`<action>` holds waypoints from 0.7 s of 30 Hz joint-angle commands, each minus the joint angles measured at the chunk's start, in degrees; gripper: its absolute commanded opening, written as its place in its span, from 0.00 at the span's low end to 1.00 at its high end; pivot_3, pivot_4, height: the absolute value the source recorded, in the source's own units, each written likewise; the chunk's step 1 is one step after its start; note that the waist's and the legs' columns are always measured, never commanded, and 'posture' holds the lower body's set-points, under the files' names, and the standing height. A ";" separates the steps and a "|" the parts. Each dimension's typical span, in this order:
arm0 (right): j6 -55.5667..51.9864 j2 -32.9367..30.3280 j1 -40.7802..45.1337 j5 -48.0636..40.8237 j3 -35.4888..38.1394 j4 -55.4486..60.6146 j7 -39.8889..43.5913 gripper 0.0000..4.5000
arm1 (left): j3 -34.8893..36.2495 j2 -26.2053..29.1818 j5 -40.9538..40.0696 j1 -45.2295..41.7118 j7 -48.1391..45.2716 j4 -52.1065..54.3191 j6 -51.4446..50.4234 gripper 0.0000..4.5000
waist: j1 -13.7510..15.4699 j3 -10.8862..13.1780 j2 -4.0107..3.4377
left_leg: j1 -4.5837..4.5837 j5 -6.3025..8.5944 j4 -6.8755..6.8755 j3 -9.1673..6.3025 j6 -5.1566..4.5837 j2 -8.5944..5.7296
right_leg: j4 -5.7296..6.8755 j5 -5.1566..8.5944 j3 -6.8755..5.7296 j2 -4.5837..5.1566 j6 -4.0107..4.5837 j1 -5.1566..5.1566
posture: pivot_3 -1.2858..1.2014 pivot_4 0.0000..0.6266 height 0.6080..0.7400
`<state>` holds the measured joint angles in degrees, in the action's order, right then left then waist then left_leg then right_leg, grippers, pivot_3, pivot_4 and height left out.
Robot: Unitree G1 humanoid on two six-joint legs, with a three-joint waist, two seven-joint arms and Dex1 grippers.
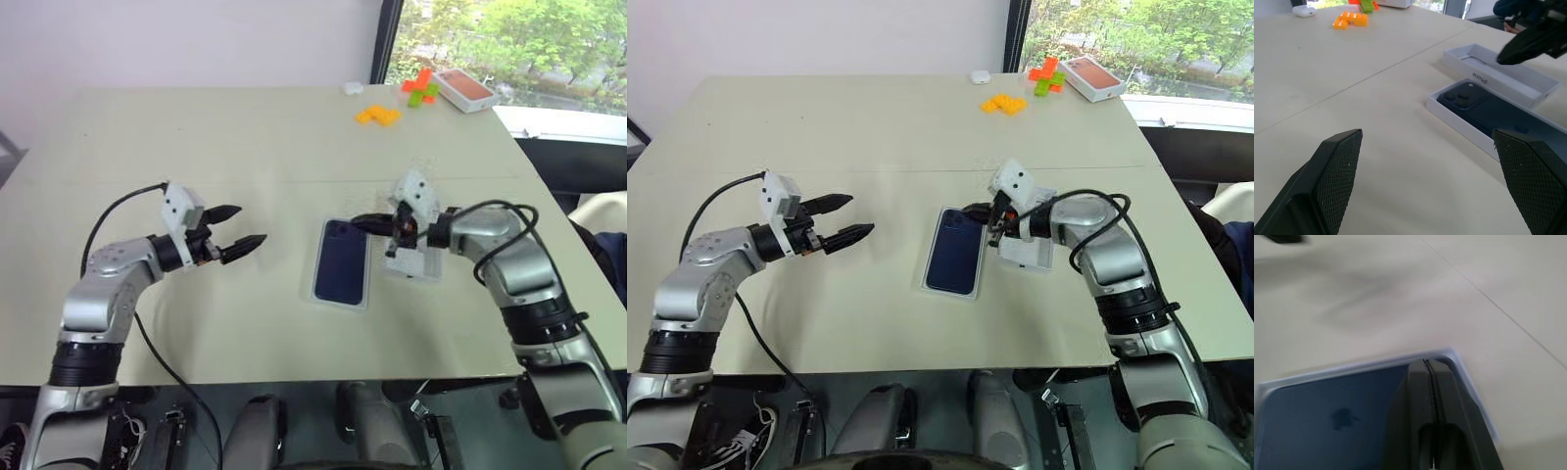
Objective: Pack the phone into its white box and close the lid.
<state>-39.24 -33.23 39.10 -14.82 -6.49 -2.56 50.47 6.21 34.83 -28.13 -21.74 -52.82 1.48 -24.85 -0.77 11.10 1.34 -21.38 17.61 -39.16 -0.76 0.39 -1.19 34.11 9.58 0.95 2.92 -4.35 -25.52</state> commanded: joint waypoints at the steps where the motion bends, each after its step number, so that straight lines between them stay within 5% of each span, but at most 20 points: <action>1: -8.91 -0.83 2.55 -1.96 3.43 2.99 -3.42 0.41 | 0.97 0.81 0.02 -0.75 -0.79 -0.07 1.20 1.00 | 0.06 0.00 0.00 | 0.00 0.00 0.00 0.00 0.00 0.00 | 0.00 0.00 0.00 0.00 0.00 0.00 | 0.52 0.24 1.00; 7: -31.36 -0.17 6.64 -4.32 7.83 6.78 -12.06 0.99 | 1.92 1.86 -4.26 -0.74 -5.30 -0.67 -2.84 1.00 | 0.02 0.00 -0.01 | -0.04 0.04 0.00 0.02 -0.07 -0.01 | -0.01 0.00 0.01 0.03 0.00 -0.02 | 0.52 0.24 1.00; 21: -47.93 8.48 11.15 -1.75 12.06 2.66 -28.12 0.99 | 1.57 2.88 -5.03 1.33 -12.76 1.86 3.35 1.00 | -0.11 0.00 -0.02 | -0.03 0.05 0.01 0.13 -0.08 0.03 | -0.01 -0.01 0.09 -0.02 0.01 -0.07 | 0.52 0.24 1.00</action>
<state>-86.87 -24.96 48.46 -17.46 4.92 0.69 23.99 6.60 36.87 -32.24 -20.33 -64.62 1.36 -22.00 -0.88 11.10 1.32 -21.43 17.66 -39.15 -0.64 0.30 -1.17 34.09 9.58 1.04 2.90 -4.34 -25.59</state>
